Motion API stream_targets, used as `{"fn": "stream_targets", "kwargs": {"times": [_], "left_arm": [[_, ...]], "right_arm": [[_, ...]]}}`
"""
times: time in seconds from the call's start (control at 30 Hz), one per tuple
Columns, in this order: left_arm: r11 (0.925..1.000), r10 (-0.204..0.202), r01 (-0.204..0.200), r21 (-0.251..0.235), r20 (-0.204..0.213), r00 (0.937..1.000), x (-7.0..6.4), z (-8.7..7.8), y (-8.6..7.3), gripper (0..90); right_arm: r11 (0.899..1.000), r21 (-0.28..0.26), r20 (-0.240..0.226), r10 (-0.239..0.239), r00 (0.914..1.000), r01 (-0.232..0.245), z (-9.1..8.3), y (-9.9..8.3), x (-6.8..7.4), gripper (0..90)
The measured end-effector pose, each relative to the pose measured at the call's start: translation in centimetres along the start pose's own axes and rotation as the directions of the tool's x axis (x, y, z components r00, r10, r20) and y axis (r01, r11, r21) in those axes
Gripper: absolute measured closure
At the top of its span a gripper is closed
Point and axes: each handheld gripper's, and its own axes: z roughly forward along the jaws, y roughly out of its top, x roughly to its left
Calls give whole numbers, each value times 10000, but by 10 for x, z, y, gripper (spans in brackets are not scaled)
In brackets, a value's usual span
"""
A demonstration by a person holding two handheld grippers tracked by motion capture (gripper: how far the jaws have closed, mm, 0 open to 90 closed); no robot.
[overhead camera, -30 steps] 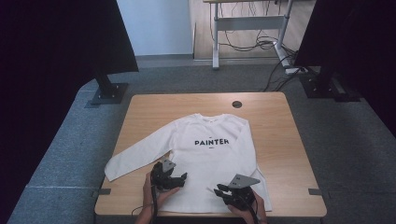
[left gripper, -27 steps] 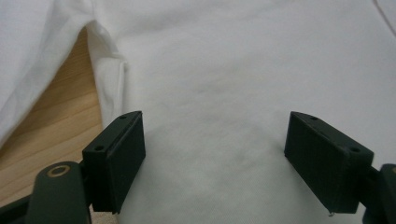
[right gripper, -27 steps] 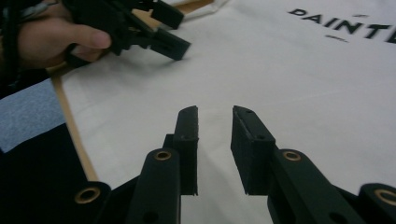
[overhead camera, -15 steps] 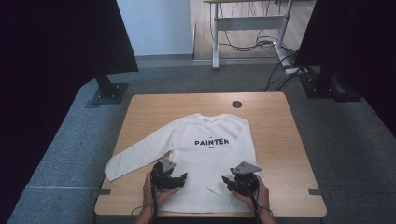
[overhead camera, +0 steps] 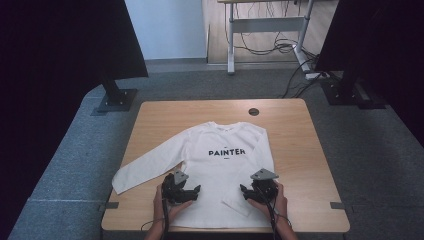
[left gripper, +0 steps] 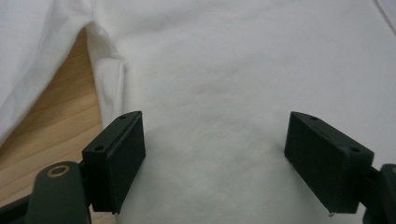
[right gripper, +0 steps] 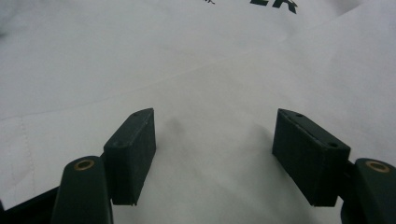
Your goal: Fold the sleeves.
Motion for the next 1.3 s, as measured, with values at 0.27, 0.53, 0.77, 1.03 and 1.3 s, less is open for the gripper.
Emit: {"fn": "stream_targets", "kwargs": {"times": [0.27, 0.53, 0.77, 1.03, 1.3], "left_arm": [[10000, 47, -47, -8, 51, 10000, -4, 1, 1, 197], [10000, 56, -56, 1, 87, 9999, -13, 4, 4, 196], [10000, 77, -77, -36, 115, 9999, -19, 6, 6, 197], [9984, -219, 209, -521, -182, 9996, -14, -4, 7, 210], [9972, -439, 410, -622, -461, 9980, 11, -12, 6, 210]], "right_arm": [[10000, 27, 0, 36, 10000, -36, -3, -3, -4, 298], [10000, 19, 12, 87, 10000, -87, -10, -9, -14, 298], [9999, 16, 32, 106, 9999, -106, -14, -13, -19, 299], [9998, 18, 19, 173, 9998, -173, -19, -17, -25, 303], [9998, 7, 14, 185, 9998, -185, -21, -18, -26, 304]]}}
